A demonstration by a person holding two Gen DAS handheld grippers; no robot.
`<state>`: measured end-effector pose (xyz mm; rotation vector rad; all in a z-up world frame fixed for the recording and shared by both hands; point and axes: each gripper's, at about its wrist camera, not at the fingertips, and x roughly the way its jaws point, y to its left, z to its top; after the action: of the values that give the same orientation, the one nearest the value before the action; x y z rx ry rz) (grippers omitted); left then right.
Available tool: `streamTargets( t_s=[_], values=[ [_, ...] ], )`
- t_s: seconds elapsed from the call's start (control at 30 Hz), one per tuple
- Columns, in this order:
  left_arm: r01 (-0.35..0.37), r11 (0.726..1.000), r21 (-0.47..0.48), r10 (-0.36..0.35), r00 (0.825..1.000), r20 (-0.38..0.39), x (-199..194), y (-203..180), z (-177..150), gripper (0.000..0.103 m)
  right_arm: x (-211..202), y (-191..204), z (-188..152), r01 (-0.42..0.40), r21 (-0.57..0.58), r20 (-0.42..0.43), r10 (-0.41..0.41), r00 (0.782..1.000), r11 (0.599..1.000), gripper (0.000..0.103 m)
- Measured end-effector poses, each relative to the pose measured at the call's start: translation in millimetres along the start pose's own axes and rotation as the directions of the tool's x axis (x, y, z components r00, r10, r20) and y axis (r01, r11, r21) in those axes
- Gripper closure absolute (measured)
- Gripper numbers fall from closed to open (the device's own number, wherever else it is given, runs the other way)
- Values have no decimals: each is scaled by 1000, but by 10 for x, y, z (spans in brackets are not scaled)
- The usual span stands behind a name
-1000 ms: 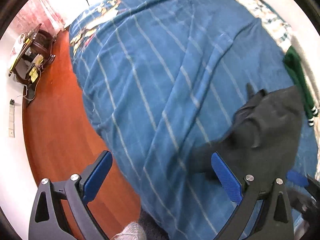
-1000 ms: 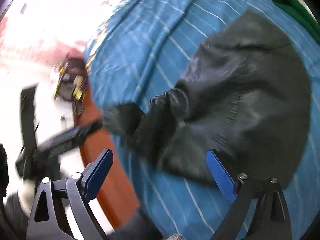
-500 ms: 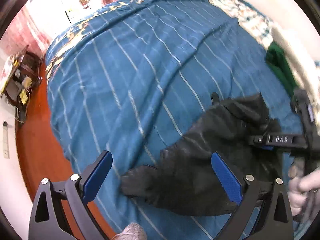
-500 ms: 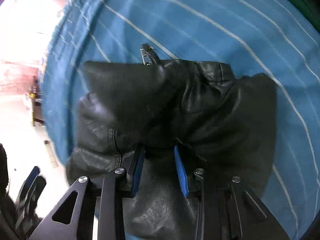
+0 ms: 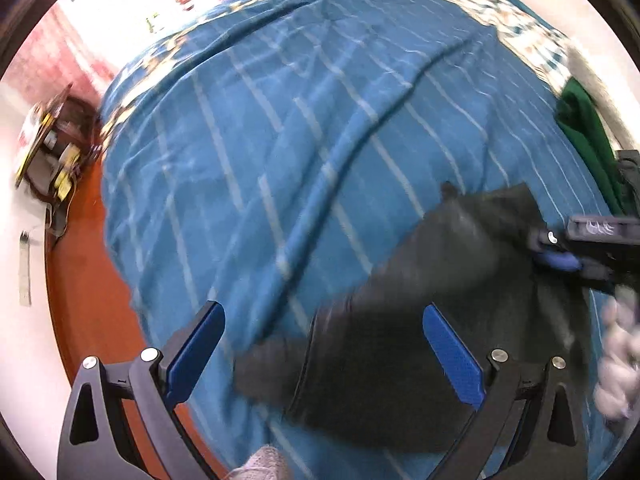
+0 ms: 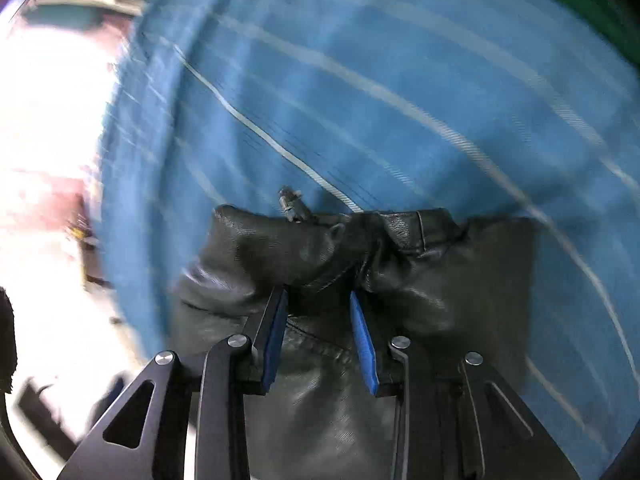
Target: Fold large clothes
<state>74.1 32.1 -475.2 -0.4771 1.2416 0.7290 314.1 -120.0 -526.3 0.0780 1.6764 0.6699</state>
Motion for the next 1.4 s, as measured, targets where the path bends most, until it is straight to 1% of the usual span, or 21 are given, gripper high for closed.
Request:
streamTargets(
  t_s=[0.1,0.2,0.27,0.3,0.33,0.43,0.5,0.57,0.6,0.63,0.67,0.7,0.73,0.8,0.9,1.0,1.07,1.13,1.2,1.27,1.4],
  values=[
    [14,997,-72,-16,999,-29,-108,217,-195,1,-173,-6,48,-51,34,-43,52,998,998,66],
    [92,976,-197,-112,990,-90,-144,415,-476,1,-556,-149,-118,-190,20,-6,190,982,982,60],
    [176,939,-295,-224,965,-135,-45,449,-650,1,-853,-361,-283,-233,35,36,232,972,972,44],
    [217,915,-339,-283,946,-160,58,431,-723,3,-974,-500,-412,-224,44,66,221,973,974,29],
    [258,881,-396,-350,919,-180,201,404,-790,3,-1019,-602,-504,-221,52,81,216,973,974,27],
    [321,783,-532,-466,870,-160,524,362,-872,3,-992,-1089,-785,-231,114,52,226,973,966,27],
    [311,753,-580,-456,882,-119,664,352,-856,4,-908,-1491,-944,-265,177,35,263,964,948,27],
    [298,757,-581,-404,913,-58,657,350,-795,16,-743,-1749,-1003,-332,218,29,333,942,918,27],
    [306,769,-561,-386,922,-26,603,337,-751,43,-645,-1823,-1026,-376,228,24,381,924,898,27],
    [303,781,-546,-374,927,-21,571,330,-715,60,-539,-1869,-1031,-426,229,15,435,901,875,27],
    [313,784,-537,-378,926,-12,533,329,-680,66,-440,-1871,-1013,-454,226,6,465,885,862,27],
    [322,782,-533,-385,923,-7,499,335,-657,71,-317,-1854,-988,-504,215,-11,518,855,837,27],
    [328,782,-529,-389,921,-3,485,340,-651,72,-173,-1801,-949,-556,208,-34,574,818,805,27],
    [335,787,-517,-394,919,-4,484,359,-647,72,44,-1629,-838,-587,182,-73,606,792,789,27],
    [349,785,-511,-409,912,-5,510,446,-662,72,229,-1367,-659,-586,135,-115,600,792,799,25],
    [348,799,-491,-401,916,-3,496,493,-618,72,261,-1191,-597,-551,121,-108,562,820,826,27],
    [343,811,-474,-388,922,3,473,500,-590,73,178,-1106,-631,-548,119,-74,558,826,828,39],
    [344,826,-446,-386,923,-2,430,511,-513,74,15,-1001,-681,-579,112,-39,585,810,808,55],
    [351,847,-399,-381,925,4,307,499,-404,75,-156,-879,-733,-594,100,-8,598,801,798,59],
    [355,868,-346,-374,927,14,154,489,-291,76,-342,-744,-788,-627,104,33,627,778,772,61],
    [409,869,-279,-411,910,54,-204,455,12,76,-723,-551,-803,-677,108,121,666,736,728,62]
  ],
)
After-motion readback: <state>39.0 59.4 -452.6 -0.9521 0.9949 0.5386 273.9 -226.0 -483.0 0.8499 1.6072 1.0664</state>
